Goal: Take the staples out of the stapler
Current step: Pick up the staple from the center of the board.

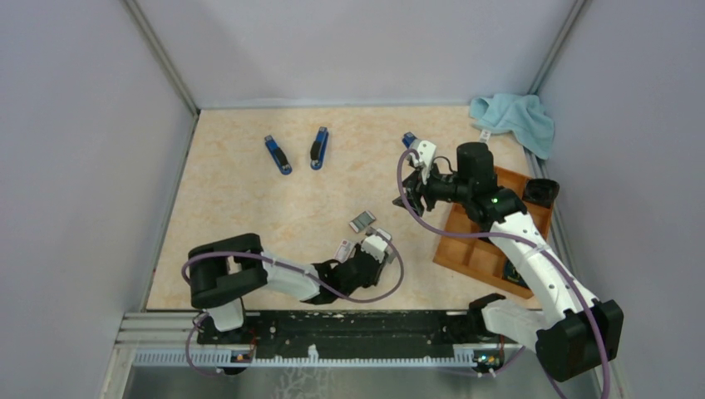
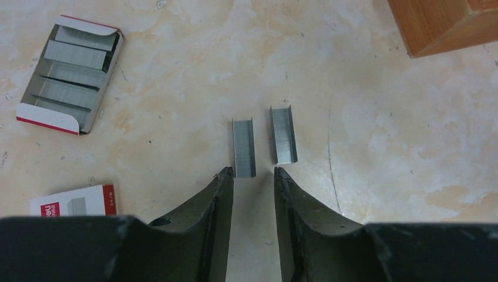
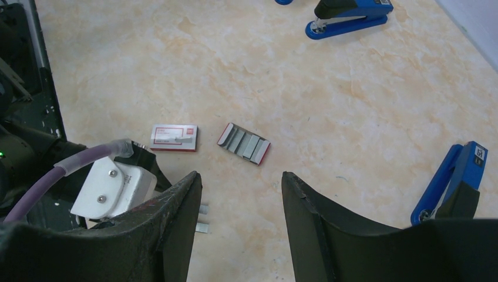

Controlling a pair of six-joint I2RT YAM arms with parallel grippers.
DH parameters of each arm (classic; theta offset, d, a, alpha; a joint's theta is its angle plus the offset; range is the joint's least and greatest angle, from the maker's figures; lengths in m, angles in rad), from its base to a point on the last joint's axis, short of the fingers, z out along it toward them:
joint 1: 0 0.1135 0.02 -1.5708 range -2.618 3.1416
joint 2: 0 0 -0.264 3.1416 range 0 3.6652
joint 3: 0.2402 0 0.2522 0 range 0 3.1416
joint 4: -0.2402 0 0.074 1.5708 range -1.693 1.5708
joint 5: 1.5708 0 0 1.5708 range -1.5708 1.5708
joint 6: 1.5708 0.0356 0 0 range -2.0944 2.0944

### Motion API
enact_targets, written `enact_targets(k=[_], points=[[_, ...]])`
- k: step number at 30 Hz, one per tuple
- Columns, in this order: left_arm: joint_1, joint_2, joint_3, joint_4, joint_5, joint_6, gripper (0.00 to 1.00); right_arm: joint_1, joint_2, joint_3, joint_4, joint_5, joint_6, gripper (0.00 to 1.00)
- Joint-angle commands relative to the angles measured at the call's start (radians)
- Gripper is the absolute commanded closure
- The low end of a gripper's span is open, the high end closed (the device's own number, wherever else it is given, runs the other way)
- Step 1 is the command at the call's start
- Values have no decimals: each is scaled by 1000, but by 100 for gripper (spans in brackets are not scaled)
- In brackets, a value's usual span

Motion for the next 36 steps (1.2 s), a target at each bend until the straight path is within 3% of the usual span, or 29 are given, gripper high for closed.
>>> enact_targets(k=[1,5,22,36], points=[[-7,25,83,-101,-43,-38,63,-12,-31,21,19,-20,-1,46],[-7,51,138,-195,-80,-76,66,-12,-31,20,19,-20,0,46],[-15,-31,89,-197,-99,-94,63,-11,-31,18,21,-21,0,46],[-15,-4,99,-165,-61,-69,61,-12,-21,17,24,-33,9,46]])
